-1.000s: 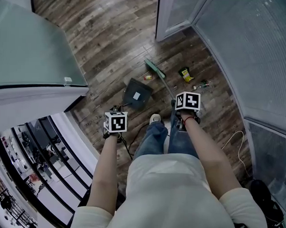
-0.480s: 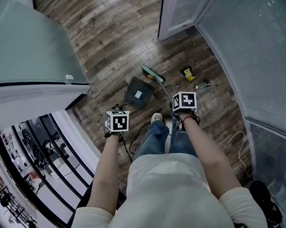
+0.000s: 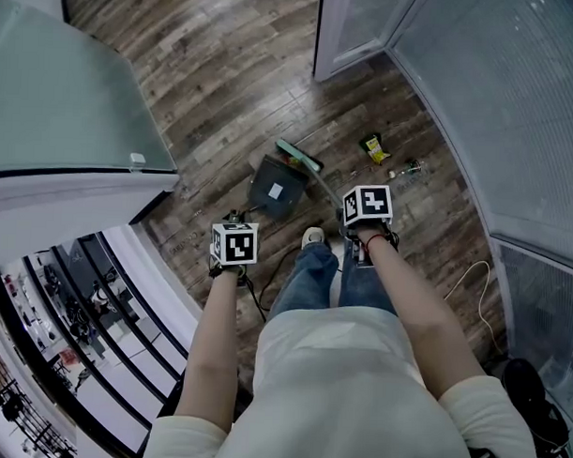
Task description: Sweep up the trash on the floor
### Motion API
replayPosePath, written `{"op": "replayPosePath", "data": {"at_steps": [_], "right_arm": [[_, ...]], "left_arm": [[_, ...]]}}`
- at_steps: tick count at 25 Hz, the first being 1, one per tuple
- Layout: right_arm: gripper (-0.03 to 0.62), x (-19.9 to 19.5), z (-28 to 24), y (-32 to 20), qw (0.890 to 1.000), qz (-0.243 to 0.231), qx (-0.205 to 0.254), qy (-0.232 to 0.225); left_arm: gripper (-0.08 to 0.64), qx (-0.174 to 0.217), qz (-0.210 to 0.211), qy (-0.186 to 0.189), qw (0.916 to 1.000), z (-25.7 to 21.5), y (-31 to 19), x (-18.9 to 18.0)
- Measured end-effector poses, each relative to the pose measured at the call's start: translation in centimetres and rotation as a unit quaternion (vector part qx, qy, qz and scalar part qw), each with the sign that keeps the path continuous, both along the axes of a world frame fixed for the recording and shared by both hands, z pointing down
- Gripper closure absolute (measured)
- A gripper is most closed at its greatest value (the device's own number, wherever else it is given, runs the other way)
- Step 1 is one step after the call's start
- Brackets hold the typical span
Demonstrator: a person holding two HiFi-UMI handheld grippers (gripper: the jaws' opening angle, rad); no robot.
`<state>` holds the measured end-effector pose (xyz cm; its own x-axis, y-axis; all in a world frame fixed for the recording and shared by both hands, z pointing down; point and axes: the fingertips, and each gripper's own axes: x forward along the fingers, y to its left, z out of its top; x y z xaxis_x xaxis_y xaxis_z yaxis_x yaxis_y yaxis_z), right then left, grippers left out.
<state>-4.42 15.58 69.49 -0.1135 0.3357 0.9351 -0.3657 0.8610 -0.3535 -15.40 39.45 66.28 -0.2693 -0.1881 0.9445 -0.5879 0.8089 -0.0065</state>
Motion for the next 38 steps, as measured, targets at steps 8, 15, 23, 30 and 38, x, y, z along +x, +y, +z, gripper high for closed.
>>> {"op": "replayPosePath", "data": {"at_steps": [8, 15, 23, 30, 38], "right_arm": [[0.483, 1.4, -0.4, 2.3, 1.0, -0.014, -0.027, 0.004], [0.482, 2.5, -1.2, 3.5, 0.999, -0.04, -0.027, 0.005], [0.482, 4.0, -1.9, 4.1, 0.999, -0.031, -0.042, 0.006], [0.483, 5.7, -2.7, 4.3, 0.999, -0.006, -0.053, 0.002], [0.482, 6.8, -3.8, 3.4, 0.997, 0.048, -0.059, -0.015]], "left_arm": [[0.468, 0.0, 0.002, -0.001, 1.0, 0.0, 0.3, -0.1], [0.468, 0.0, 0.002, 0.0, 1.0, -0.2, 0.2, 0.0], [0.468, 0.003, 0.003, 0.001, 1.0, -0.2, 0.4, 0.4], [0.468, 0.005, 0.003, 0.001, 1.0, -0.2, 0.9, 0.8], [0.468, 0.002, 0.059, -0.006, 0.9982, -0.3, -0.3, 1.2]]}}
